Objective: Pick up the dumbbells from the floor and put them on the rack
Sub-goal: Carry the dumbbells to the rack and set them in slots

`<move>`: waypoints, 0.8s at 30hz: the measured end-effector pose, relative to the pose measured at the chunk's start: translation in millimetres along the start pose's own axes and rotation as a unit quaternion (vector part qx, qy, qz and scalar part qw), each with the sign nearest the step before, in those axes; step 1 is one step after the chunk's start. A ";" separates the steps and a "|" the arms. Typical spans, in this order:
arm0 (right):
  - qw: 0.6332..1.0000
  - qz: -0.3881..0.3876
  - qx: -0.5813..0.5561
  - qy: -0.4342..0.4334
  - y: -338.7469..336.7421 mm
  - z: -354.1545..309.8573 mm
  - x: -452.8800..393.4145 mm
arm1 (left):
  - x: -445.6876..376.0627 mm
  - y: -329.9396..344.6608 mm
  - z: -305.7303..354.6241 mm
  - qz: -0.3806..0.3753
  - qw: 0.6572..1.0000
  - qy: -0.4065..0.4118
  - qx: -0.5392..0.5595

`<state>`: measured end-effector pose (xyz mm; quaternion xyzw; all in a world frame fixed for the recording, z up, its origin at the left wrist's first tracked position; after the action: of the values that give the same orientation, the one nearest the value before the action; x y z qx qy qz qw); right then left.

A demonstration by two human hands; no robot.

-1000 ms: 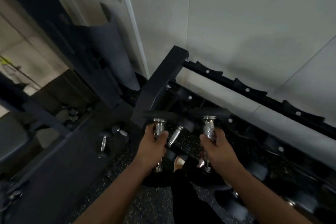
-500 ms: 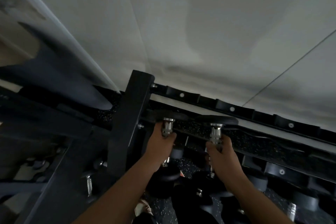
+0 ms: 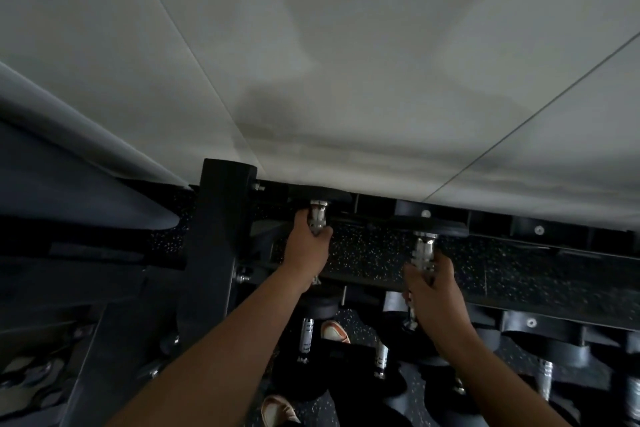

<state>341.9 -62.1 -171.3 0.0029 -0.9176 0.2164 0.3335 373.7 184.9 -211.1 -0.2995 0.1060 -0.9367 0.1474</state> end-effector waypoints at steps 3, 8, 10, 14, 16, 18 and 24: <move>1.000 0.011 0.006 0.005 -0.1 2.2 -8.6 | -2.7 4.1 -3.6 -0.002 1.000 -0.002 -0.005; 0.999 0.034 0.003 0.013 -0.1 6.5 -23.8 | -3.7 3.3 -3.2 -0.002 0.999 0.012 -0.050; 0.999 0.044 0.001 0.017 0.5 8.3 -29.1 | -1.9 0.7 -2.2 -0.001 0.997 0.018 -0.073; 0.999 0.051 -0.007 0.018 3.6 11.6 -37.8 | 4.2 -3.8 -4.0 -0.010 0.991 0.031 -0.133; 0.998 0.056 -0.002 0.021 2.9 13.6 -42.5 | 7.9 -4.4 -6.7 -0.015 0.989 0.031 -0.145; 0.998 0.063 0.004 0.027 0.8 15.9 -46.1 | 11.2 -4.6 -9.5 -0.019 0.989 0.033 -0.145; 0.997 0.067 0.032 0.033 -6.0 20.8 -51.2 | 11.2 -6.9 -9.6 -0.014 0.989 0.040 -0.145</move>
<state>369.9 -82.9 -214.6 -0.0552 -0.8970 0.2671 0.3478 357.8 188.6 -210.8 -0.2818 0.2421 -0.9245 0.0849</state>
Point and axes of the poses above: each hand's wrist, its own x-axis away from the middle knuckle, its own y-axis out of the palm, z = x × y, the point moved 7 cm from there along -x, towards the middle knuckle, and after that the axes turned 2 degrees about y, right-handed, at the moved point
